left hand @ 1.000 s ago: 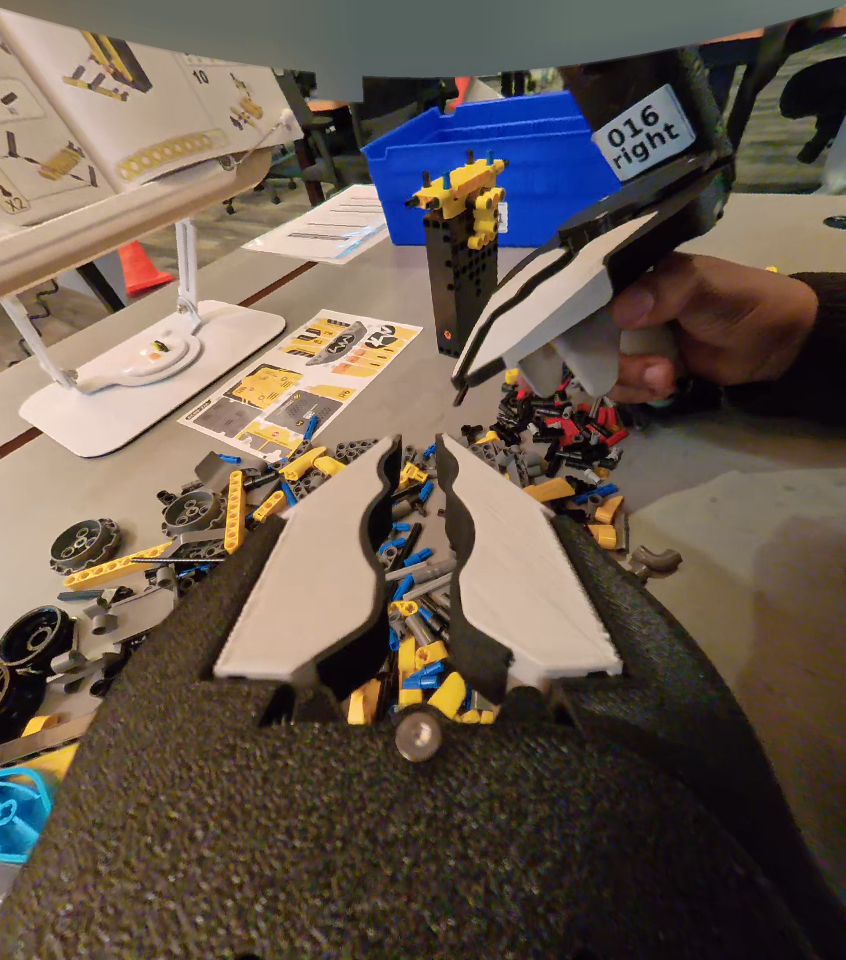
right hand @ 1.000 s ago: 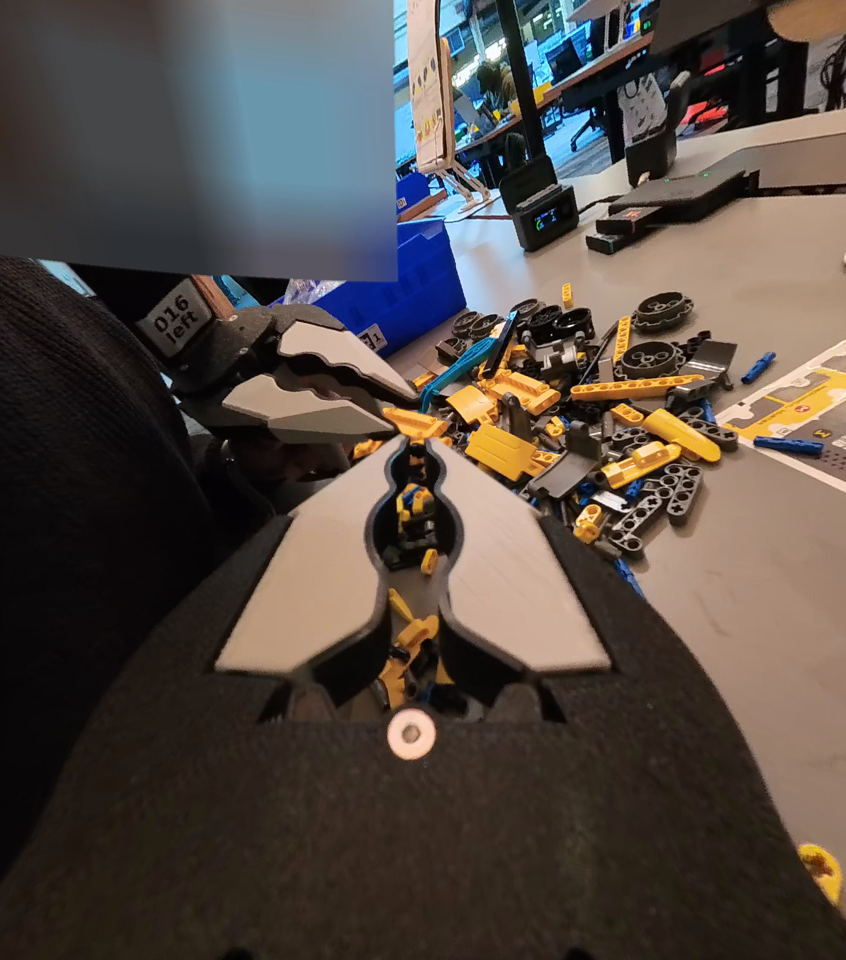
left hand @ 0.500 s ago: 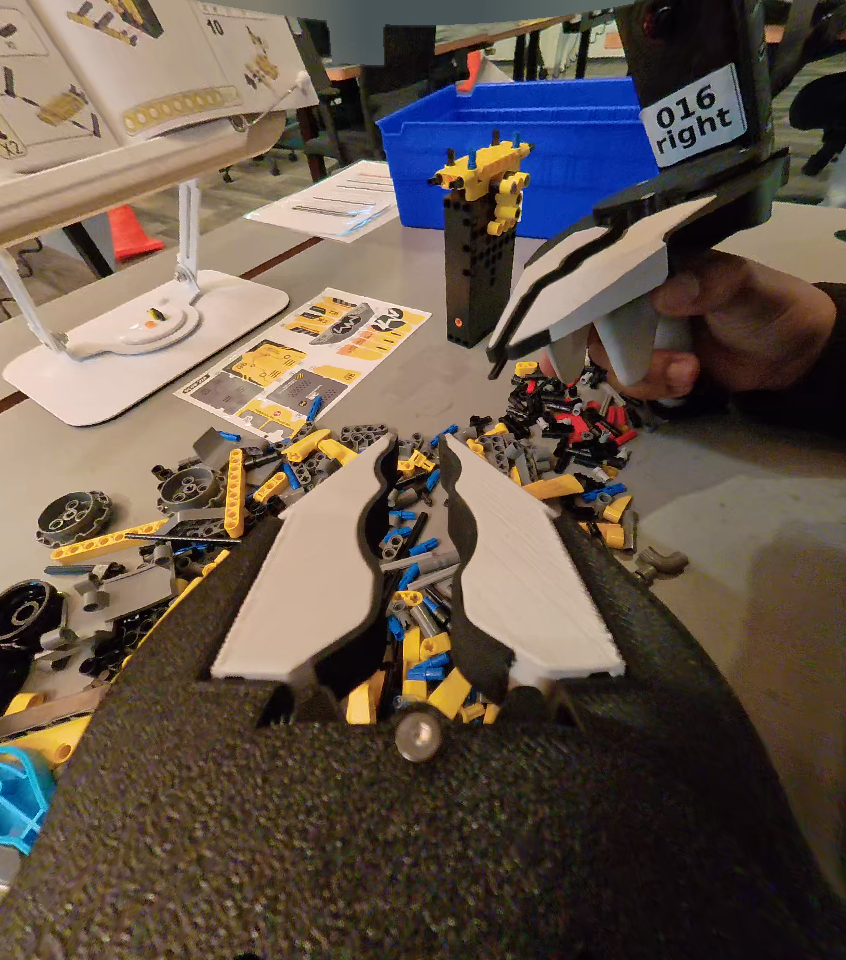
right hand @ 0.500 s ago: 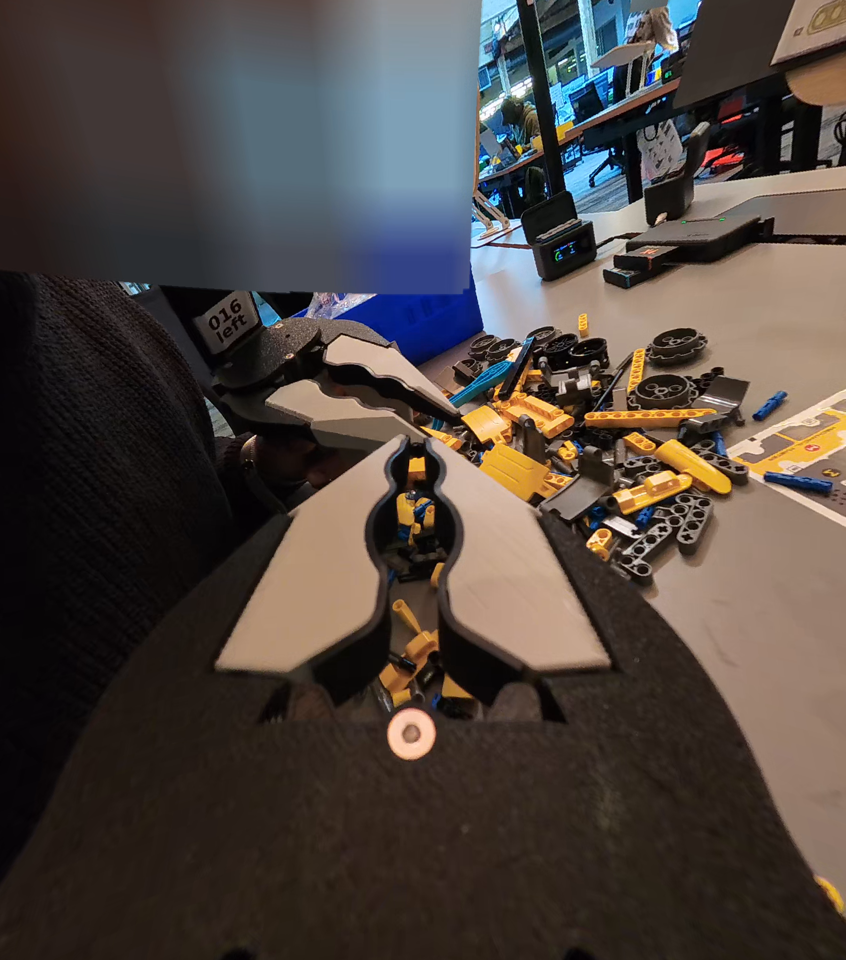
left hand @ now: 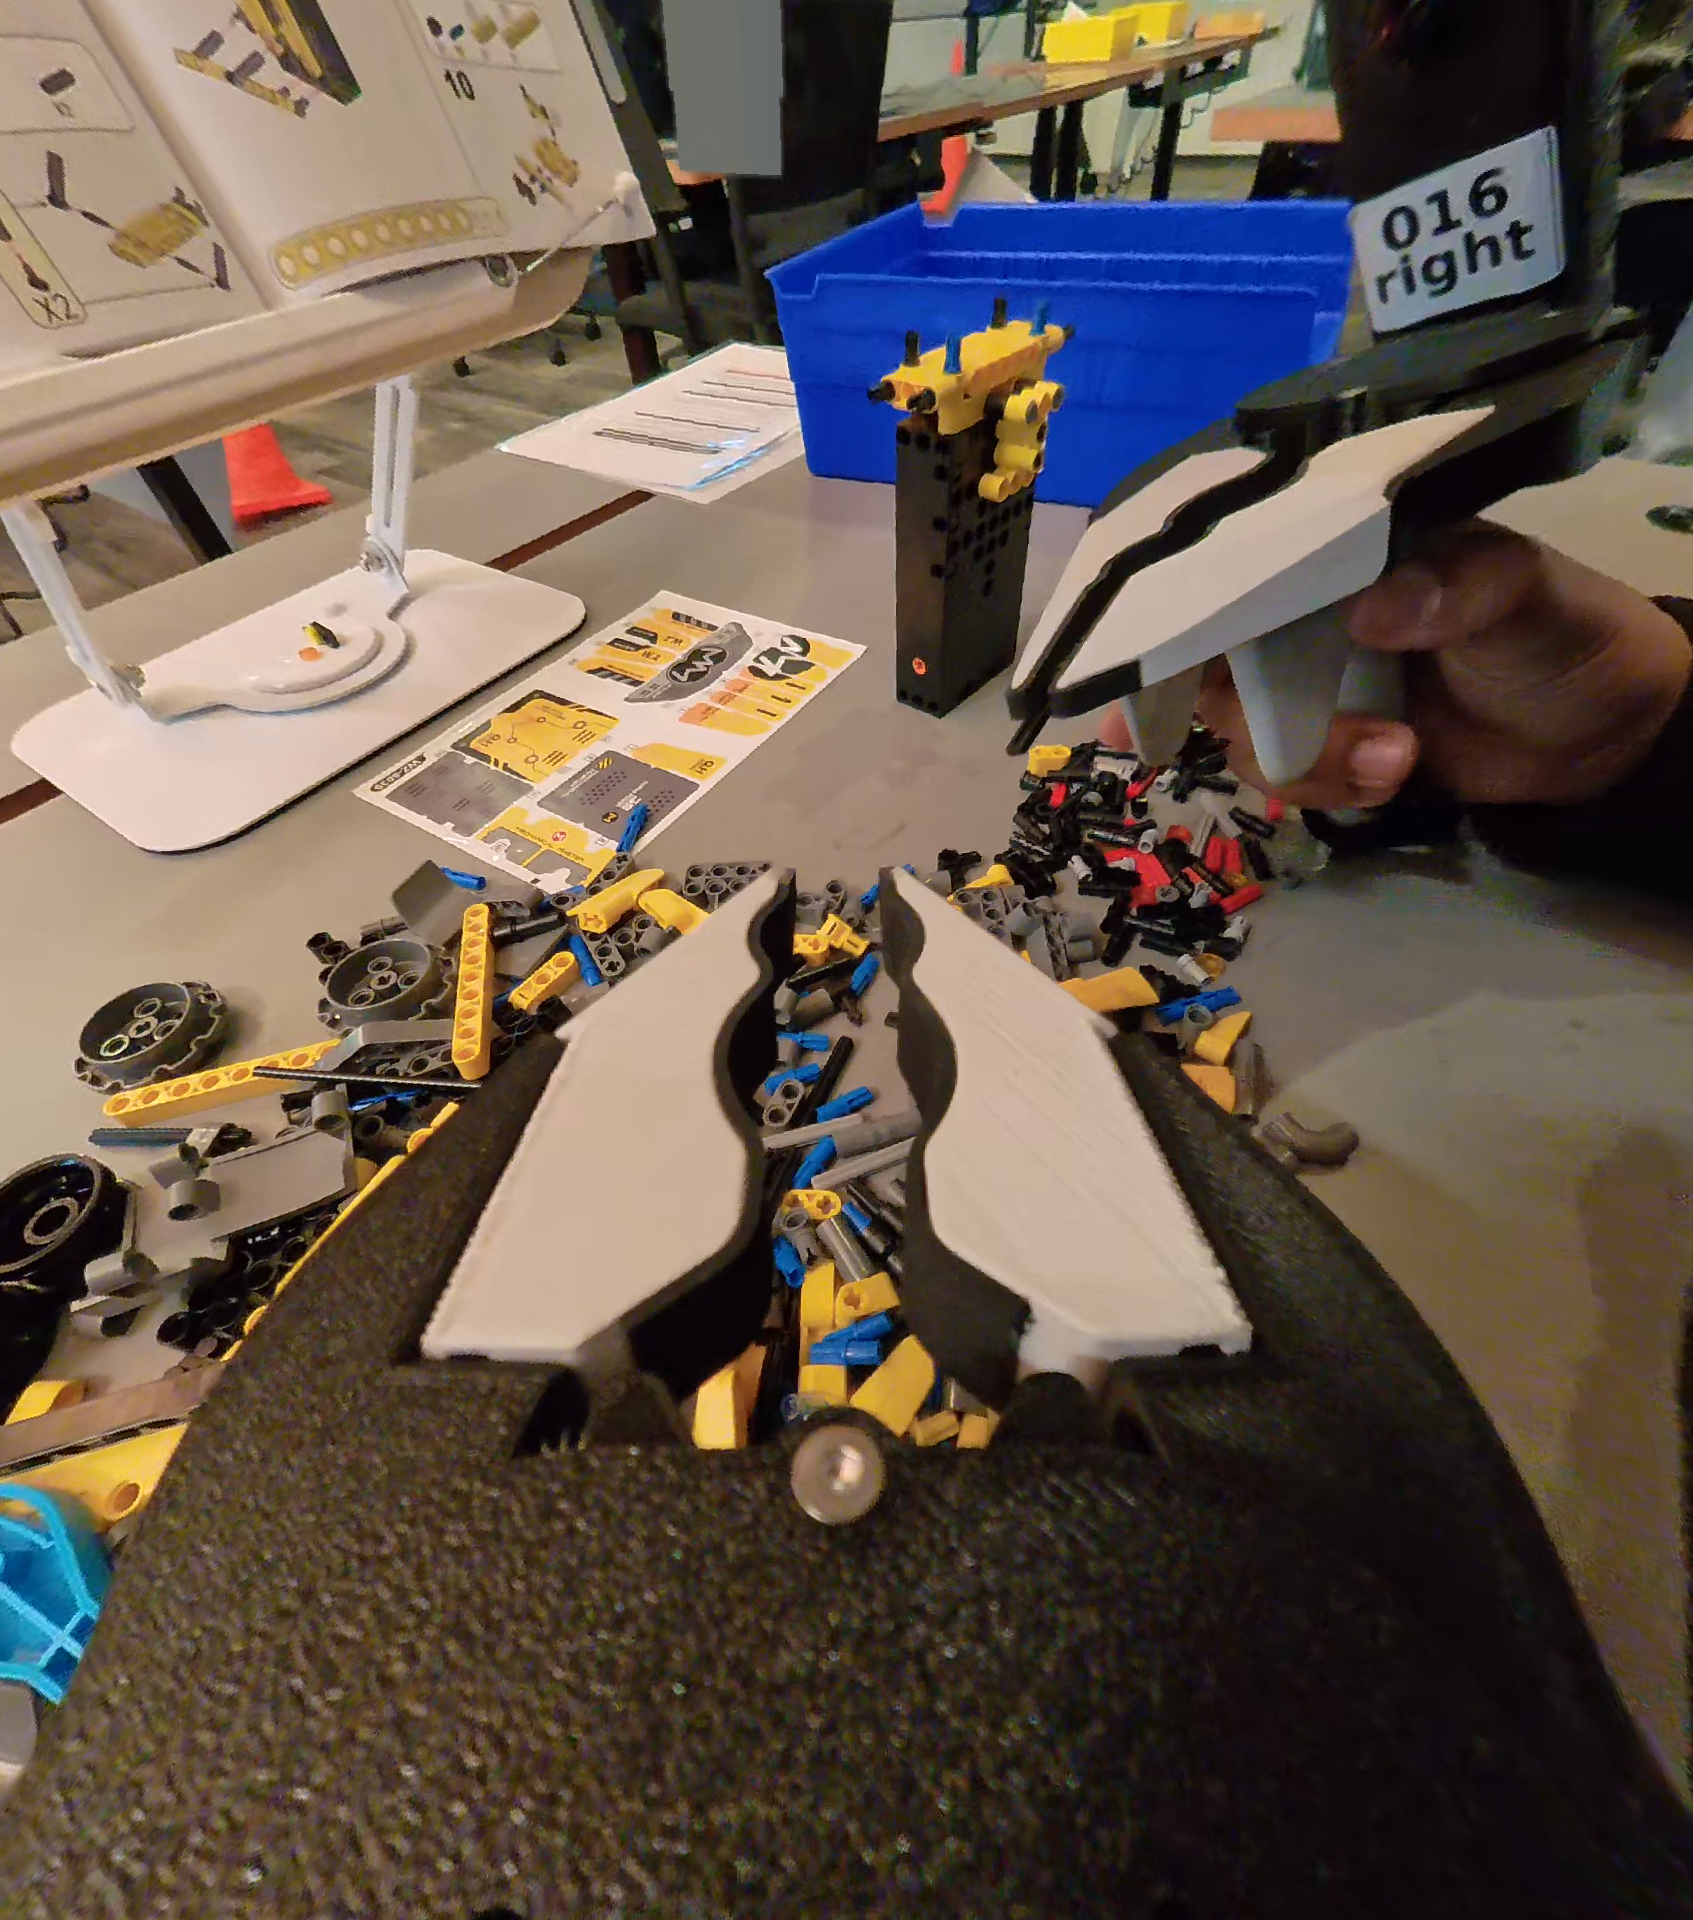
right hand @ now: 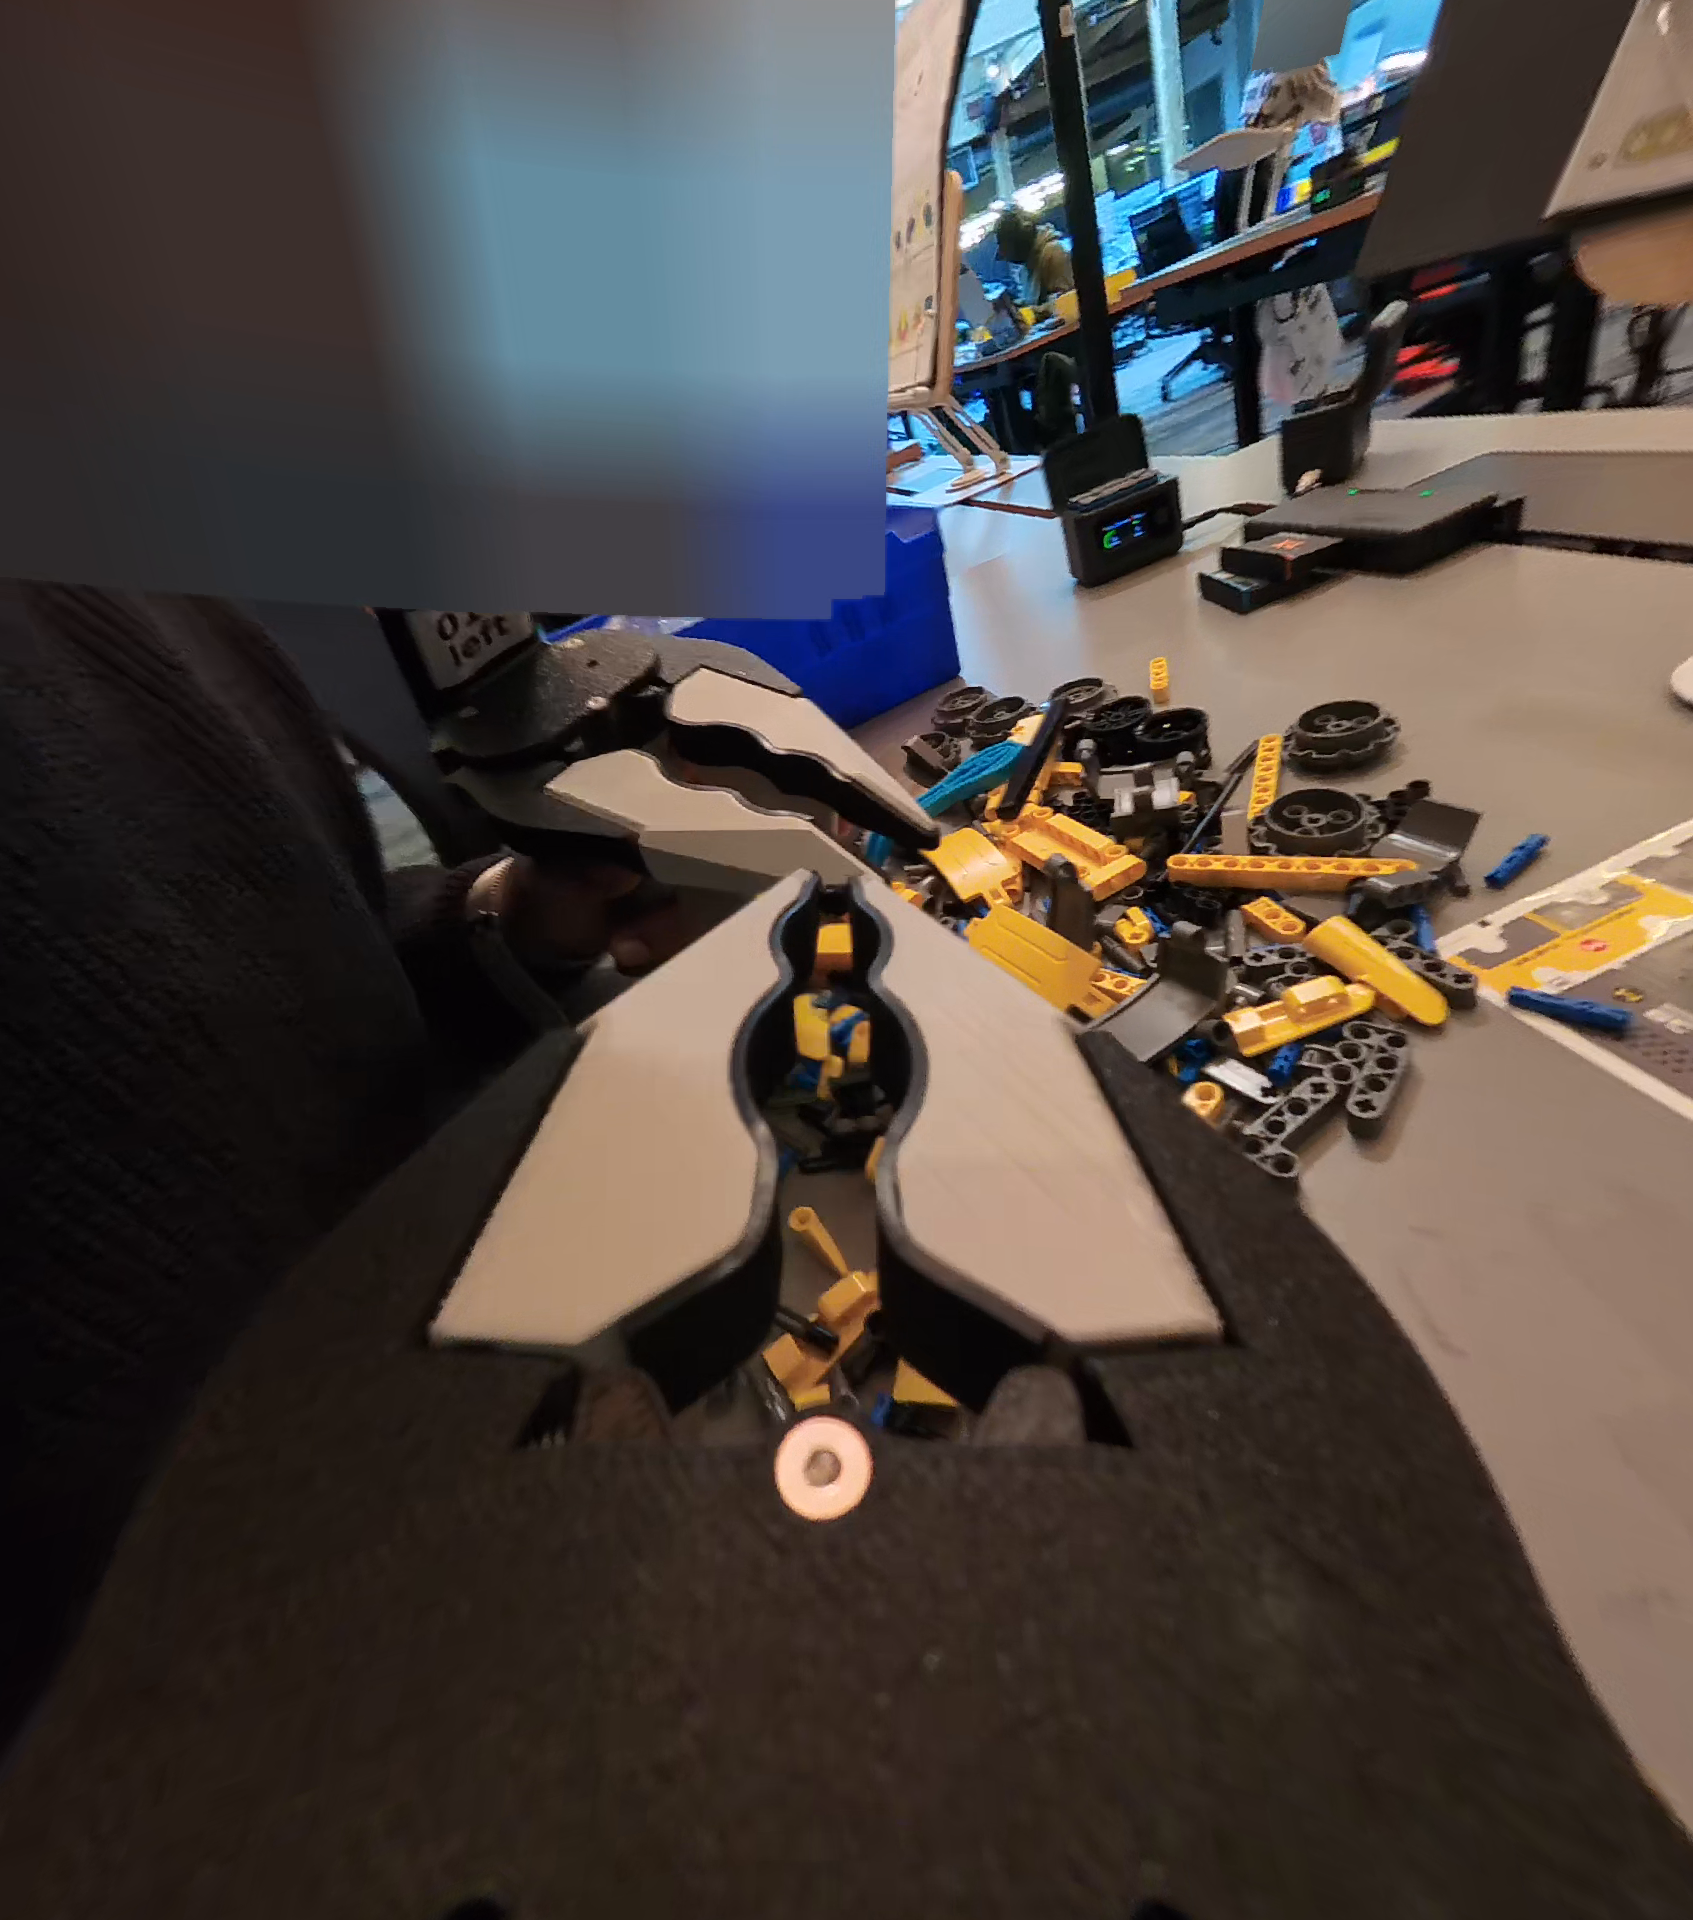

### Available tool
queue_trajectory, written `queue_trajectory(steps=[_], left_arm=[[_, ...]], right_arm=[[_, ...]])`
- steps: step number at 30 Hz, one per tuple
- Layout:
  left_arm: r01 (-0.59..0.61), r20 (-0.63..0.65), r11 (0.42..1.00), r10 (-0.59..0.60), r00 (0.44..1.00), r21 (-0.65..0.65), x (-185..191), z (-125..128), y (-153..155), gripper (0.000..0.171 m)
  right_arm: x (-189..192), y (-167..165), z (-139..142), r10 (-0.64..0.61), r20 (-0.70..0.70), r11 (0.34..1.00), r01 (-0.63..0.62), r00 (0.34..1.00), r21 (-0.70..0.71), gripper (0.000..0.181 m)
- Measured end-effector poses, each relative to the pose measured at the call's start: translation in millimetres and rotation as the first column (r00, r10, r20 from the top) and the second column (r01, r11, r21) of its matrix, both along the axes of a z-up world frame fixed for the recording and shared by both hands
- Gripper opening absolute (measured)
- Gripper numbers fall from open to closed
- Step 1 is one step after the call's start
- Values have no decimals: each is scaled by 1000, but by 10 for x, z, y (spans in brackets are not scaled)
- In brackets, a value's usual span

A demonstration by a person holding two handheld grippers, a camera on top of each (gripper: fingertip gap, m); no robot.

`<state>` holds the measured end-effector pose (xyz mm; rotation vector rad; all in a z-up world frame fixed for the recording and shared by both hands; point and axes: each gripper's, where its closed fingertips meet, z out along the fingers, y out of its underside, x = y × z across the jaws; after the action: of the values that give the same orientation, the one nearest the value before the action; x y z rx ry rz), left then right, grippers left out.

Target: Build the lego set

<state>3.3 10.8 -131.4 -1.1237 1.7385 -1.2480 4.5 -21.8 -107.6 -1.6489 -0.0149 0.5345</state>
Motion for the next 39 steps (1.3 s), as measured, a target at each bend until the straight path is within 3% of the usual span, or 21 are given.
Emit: queue_trajectory(steps=[6,12,21,24,26,28,30,35,39], left_arm=[[70,1,994,-70,998,-79,-78,57,-117,15],[247,1,905,-263,965,-347,-219,221,-334,15],[133,-16,871,-160,987,-473,-137,249,-6,15],[120,-119,888,-191,974,-444,-147,61,-68,15],[67,-237,929,-162,958,-364,-170,-152,-118,15],[-35,-344,983,-30,939,-183,-220,-374,-90,14],[-107,-369,993,81,926,-49,-307,-438,-92,13],[-146,-410,986,101,906,-79,-475,-486,-300,12],[-142,-462,990,116,879,-20,-511,-640,-353,12]], right_arm=[[-44,-53,56,-47,132,999,47,990,9,5],[-156,-140,225,-60,246,996,43,967,75,5],[-121,-207,318,-102,244,990,75,964,118,5],[-77,-236,353,-123,223,986,93,967,139,5],[-60,-266,348,-132,207,984,103,969,145,5],[-38,-310,287,-151,204,983,125,967,135,5],[9,-366,206,-189,206,978,166,960,124,5],[133,-510,239,-253,154,961,230,955,153,5],[125,-559,339,-234,89,957,213,968,196,5]])
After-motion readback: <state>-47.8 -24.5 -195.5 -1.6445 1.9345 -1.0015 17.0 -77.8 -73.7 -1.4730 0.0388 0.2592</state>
